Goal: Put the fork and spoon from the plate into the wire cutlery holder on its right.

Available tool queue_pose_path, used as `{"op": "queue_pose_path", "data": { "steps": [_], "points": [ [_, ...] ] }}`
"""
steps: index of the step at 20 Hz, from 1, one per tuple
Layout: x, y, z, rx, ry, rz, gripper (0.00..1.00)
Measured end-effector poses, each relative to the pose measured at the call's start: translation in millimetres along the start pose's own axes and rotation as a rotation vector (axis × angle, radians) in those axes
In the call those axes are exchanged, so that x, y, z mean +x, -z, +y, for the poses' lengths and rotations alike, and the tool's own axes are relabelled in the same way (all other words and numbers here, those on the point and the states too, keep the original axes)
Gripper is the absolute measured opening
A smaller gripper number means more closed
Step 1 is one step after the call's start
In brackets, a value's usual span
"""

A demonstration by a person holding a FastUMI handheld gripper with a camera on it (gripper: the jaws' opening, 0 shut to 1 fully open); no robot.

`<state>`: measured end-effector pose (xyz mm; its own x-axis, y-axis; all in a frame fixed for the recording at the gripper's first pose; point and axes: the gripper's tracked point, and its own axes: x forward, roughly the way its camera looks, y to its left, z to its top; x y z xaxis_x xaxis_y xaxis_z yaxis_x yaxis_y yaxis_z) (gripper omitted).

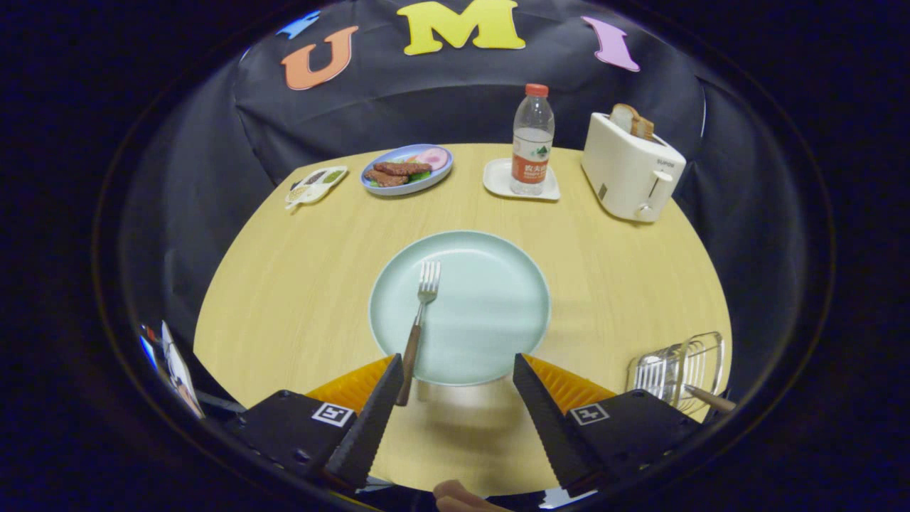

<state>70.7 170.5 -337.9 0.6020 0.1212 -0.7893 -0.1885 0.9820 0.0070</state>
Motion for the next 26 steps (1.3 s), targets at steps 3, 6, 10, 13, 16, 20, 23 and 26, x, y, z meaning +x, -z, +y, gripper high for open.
{"op": "queue_pose_path", "data": {
  "steps": [3,6,10,13,16,20,23,26],
  "points": [
    [21,-3,17,0.051,-0.009,-0.005,0.94],
    [43,-7,25,0.063,0.018,-0.018,0.85],
    [71,0,30,0.090,0.055,0.016,0.54],
    [74,-2,25,0.072,0.091,-0.012,0.25],
    [72,1,33,0.072,0.054,0.003,0.13],
    [65,1,25,0.034,0.045,-0.013,0.04],
    [42,-1,19,-0.017,0.037,-0.035,0.01],
    [13,3,7,-0.040,0.017,-0.047,0.01]
  ]
}}
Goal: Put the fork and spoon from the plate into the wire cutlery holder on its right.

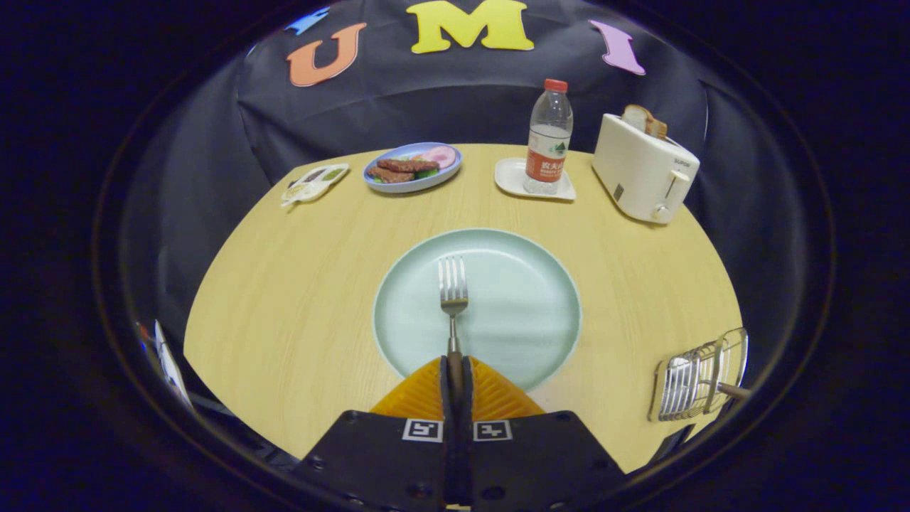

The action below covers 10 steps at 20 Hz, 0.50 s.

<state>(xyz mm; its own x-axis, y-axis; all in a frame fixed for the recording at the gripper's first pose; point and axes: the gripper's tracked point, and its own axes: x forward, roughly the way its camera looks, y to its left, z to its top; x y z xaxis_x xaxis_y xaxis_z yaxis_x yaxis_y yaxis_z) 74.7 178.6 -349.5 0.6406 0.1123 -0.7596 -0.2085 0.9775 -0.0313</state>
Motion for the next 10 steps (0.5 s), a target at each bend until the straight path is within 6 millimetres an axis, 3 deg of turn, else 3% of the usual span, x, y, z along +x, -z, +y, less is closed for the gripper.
{"op": "queue_pose_path", "data": {
  "steps": [5,10],
  "points": [
    [-39,2,-31,-0.009,-0.024,-0.020,0.01],
    [-69,10,-82,-0.003,0.010,-0.024,0.01]
  ]
}}
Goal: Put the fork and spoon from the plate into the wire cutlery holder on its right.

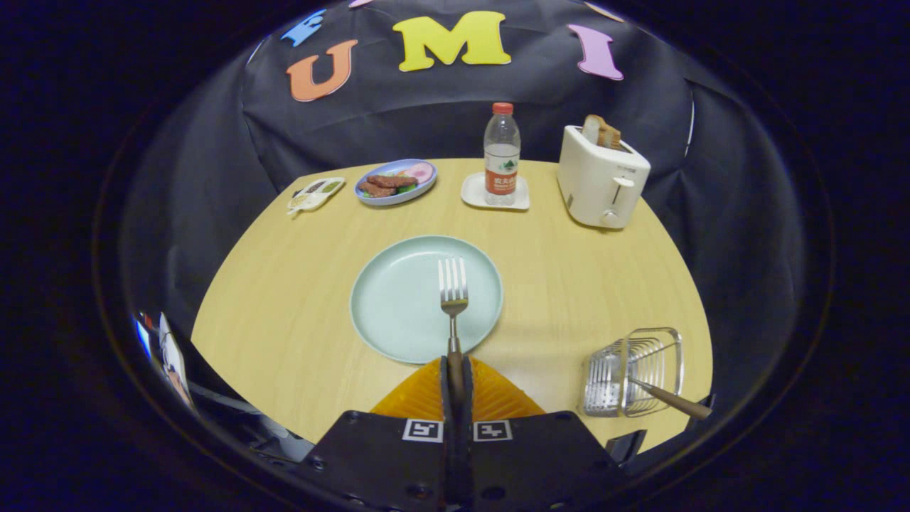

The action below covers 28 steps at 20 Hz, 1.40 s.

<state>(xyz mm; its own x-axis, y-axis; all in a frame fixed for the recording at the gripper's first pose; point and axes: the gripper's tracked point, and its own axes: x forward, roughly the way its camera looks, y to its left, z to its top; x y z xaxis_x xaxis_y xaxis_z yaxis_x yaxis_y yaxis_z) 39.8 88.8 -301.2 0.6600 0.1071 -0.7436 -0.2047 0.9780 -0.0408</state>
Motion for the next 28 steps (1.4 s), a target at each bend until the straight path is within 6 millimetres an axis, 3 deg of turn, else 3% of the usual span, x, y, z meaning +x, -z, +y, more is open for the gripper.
{"op": "queue_pose_path", "data": {
  "steps": [10,15,18,22,28],
  "points": [
    [-53,36,-105,0.022,0.073,0.123,0.01],
    [-74,47,-138,0.077,0.036,0.239,0.01],
    [-85,43,-143,0.138,-0.007,0.276,0.02],
    [-95,59,-148,0.188,-0.023,0.409,0.02],
    [-85,59,-153,0.228,0.007,0.543,0.02]
  ]
}}
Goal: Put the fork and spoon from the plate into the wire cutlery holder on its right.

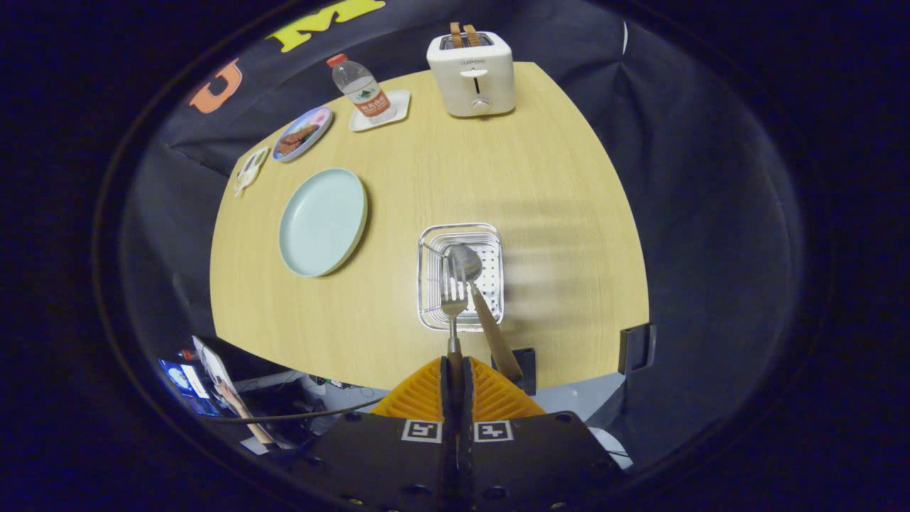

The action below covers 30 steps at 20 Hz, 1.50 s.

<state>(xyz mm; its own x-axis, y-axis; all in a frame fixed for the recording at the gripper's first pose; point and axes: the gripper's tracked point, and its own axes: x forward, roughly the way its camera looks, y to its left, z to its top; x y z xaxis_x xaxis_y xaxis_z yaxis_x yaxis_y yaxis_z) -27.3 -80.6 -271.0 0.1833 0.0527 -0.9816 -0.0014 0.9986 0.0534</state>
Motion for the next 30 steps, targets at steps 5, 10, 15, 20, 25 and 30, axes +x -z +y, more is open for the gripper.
{"op": "queue_pose_path", "data": {
  "steps": [5,10,15,20,25,30],
  "points": [
    [5,-9,4,-0.022,0.016,0.053,0.05],
    [6,-21,8,-0.058,0.046,0.022,0.06],
    [1,-28,17,-0.070,0.060,-0.044,0.23],
    [-9,-31,46,-0.107,0.041,-0.161,0.35],
    [-34,-42,97,-0.178,0.025,-0.370,0.57],
    [-82,-57,152,-0.226,-0.006,-0.620,0.78]
  ]
}}
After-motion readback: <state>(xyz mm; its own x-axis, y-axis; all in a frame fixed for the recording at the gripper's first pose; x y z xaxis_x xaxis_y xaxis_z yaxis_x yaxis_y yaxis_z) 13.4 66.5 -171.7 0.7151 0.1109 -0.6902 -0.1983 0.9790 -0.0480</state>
